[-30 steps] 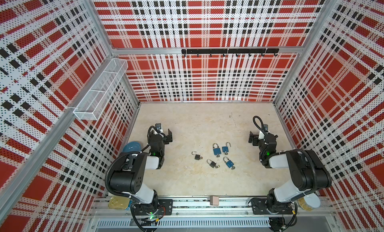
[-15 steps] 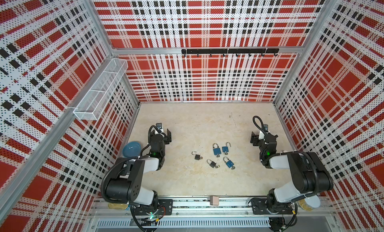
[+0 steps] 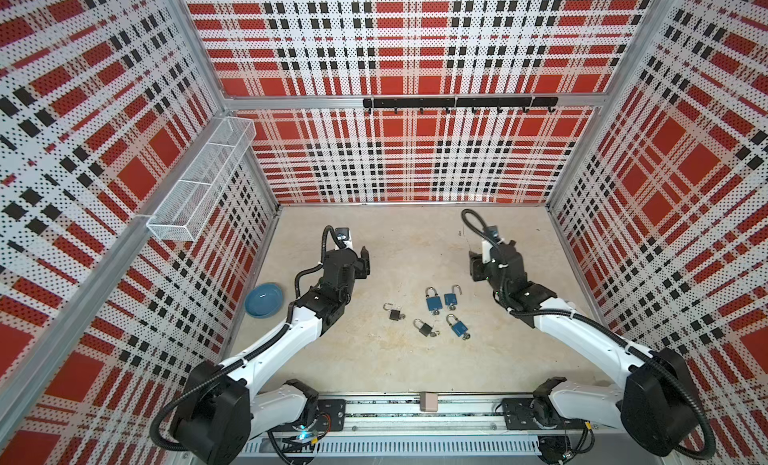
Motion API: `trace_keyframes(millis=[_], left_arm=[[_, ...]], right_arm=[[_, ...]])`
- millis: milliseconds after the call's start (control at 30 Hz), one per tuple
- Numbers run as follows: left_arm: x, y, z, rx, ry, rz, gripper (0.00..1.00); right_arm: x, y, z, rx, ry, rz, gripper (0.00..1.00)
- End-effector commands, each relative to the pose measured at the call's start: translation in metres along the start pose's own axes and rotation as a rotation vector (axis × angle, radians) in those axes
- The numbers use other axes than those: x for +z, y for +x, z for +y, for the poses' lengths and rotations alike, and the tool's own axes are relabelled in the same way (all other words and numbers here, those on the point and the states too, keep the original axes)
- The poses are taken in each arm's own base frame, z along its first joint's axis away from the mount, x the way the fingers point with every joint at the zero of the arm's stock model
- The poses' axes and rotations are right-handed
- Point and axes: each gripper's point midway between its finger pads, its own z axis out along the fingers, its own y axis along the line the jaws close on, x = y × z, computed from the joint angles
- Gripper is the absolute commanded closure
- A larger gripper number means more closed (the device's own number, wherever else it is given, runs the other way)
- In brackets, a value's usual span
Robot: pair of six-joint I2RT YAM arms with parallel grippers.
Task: Lock with the key
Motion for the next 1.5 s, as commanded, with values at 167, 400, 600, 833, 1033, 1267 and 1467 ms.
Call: trace_keyframes(millis=[167, 400, 600, 833, 1033, 1267, 1467], left_arm=[[-0.036, 0.020, 0.026, -0.134, -0.054, 0.114, 0.28], [-0.042, 0.024, 0.037, -0.196, -0.037, 0.114, 0.28], [-0.041, 0.030, 0.046, -0.241, -0.030, 0.129, 0.28], [-0.040, 0.036, 0.050, -0.258, -0.034, 0.138, 0.28], [-0.038, 0.037, 0.051, -0.266, -0.032, 0.140, 0.28], [-0.038, 0.038, 0.053, -0.272, -0.039, 0.140, 0.28], [-0.038, 0.039, 0.054, -0.280, -0.037, 0.142, 0.28]], right_arm=[[0.012, 0.072, 0.083, -0.052, -0.108, 0.273, 0.43], [0.024, 0.093, 0.108, -0.002, -0.178, 0.346, 0.46], [0.032, 0.104, 0.120, 0.006, -0.203, 0.397, 0.45], [0.037, 0.119, 0.129, -0.002, -0.193, 0.455, 0.46], [0.038, 0.133, 0.129, -0.019, -0.167, 0.505, 0.45], [0.041, 0.143, 0.125, -0.025, -0.116, 0.548, 0.45], [0.047, 0.147, 0.125, -0.038, -0.087, 0.573, 0.47]])
